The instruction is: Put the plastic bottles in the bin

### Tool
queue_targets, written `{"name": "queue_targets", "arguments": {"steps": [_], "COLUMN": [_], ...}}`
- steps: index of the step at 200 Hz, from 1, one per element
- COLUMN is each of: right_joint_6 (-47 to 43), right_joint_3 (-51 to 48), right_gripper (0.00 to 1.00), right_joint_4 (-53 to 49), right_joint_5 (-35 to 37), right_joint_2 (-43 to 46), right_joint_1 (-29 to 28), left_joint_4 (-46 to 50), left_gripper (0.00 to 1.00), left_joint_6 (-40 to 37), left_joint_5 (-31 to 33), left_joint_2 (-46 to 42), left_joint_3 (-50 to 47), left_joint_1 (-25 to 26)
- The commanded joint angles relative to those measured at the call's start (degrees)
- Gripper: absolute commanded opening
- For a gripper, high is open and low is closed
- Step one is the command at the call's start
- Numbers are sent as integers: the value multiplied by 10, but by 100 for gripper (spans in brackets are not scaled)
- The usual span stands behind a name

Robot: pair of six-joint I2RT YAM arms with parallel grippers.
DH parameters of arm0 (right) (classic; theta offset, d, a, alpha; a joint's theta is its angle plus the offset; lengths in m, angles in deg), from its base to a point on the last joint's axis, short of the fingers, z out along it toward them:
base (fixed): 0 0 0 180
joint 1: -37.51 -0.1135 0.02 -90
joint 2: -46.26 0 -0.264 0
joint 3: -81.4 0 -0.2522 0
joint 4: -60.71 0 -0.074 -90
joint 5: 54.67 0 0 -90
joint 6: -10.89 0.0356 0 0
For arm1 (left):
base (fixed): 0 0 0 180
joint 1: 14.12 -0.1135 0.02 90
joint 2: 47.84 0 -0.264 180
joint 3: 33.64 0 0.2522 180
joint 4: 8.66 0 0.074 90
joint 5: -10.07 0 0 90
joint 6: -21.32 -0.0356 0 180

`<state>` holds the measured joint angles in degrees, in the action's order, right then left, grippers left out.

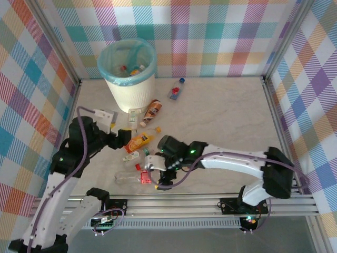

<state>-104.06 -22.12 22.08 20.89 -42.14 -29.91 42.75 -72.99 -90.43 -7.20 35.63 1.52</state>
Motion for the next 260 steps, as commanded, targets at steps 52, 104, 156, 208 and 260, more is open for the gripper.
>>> {"name": "queue_targets", "arguments": {"steps": [52,104,156,208,260], "right_joint_6": [-15,-26,-21,-15,7], "right_joint_3": [112,143,170,181,171], "right_gripper": [89,86,83,73,61], "right_joint_4": [53,34,26,17,18], "right_joint_5": [114,123,140,143,119], "right_joint_2": [-159,-218,-265,-283,-188], "right_joint_1": [-50,-70,-82,-85,-84], "left_joint_4": [89,86,85,89,75], "left_gripper": [80,82,82,82,82], "left_joint_6": [235,218,200,184,126], "left_joint_5": [297,352,363,368,366], "left_joint_2": [-79,-111,-112,-111,-100], "left_joint_3": [-51,-48,-44,-27,37], "left_joint_1": [3,3,3,3,3]}}
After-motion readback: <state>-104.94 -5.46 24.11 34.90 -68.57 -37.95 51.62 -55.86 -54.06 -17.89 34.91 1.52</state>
